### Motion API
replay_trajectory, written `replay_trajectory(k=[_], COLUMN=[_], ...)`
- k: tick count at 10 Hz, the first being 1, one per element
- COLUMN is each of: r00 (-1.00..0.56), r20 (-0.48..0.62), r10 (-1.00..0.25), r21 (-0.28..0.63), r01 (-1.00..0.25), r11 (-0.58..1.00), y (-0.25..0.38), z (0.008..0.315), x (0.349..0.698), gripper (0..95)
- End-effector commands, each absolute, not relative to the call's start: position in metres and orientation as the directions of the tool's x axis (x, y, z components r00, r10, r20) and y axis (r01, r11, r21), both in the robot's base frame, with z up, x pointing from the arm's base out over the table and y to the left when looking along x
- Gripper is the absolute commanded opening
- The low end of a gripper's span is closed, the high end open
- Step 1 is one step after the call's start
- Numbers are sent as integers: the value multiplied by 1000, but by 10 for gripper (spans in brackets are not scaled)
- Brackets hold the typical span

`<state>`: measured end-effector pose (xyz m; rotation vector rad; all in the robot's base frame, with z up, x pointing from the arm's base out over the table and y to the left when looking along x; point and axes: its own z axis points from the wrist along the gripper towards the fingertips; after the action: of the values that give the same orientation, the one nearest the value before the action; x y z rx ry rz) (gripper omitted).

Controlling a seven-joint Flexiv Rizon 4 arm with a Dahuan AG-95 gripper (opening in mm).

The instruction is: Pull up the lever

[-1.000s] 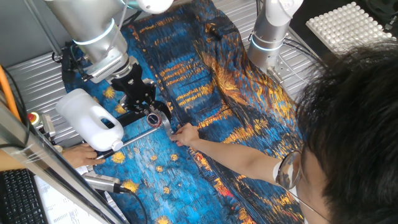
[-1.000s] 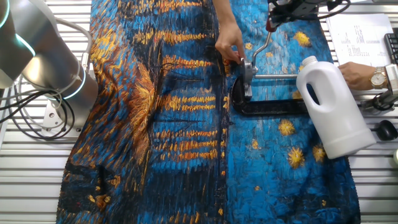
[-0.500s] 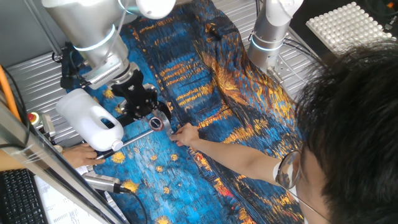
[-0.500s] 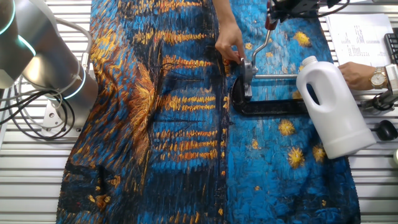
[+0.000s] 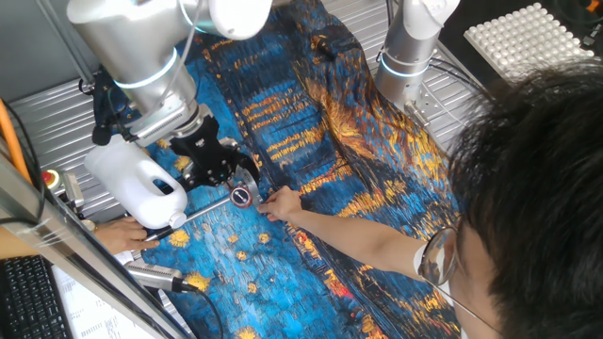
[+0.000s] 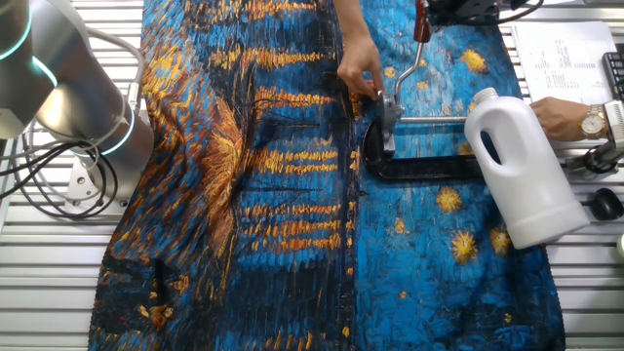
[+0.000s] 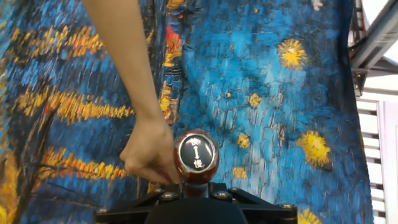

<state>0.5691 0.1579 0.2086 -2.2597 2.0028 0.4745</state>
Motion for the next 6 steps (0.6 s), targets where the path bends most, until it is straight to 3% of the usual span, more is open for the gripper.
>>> replay_trajectory(k=[1,6], r00=[90,86], r20=[-281,-288], r10=[-955,-954], r21=[138,134], r01=[-981,-983], r11=[-133,-129], y=[160,167], z=[207,207], x=[571,577], gripper=[0,0])
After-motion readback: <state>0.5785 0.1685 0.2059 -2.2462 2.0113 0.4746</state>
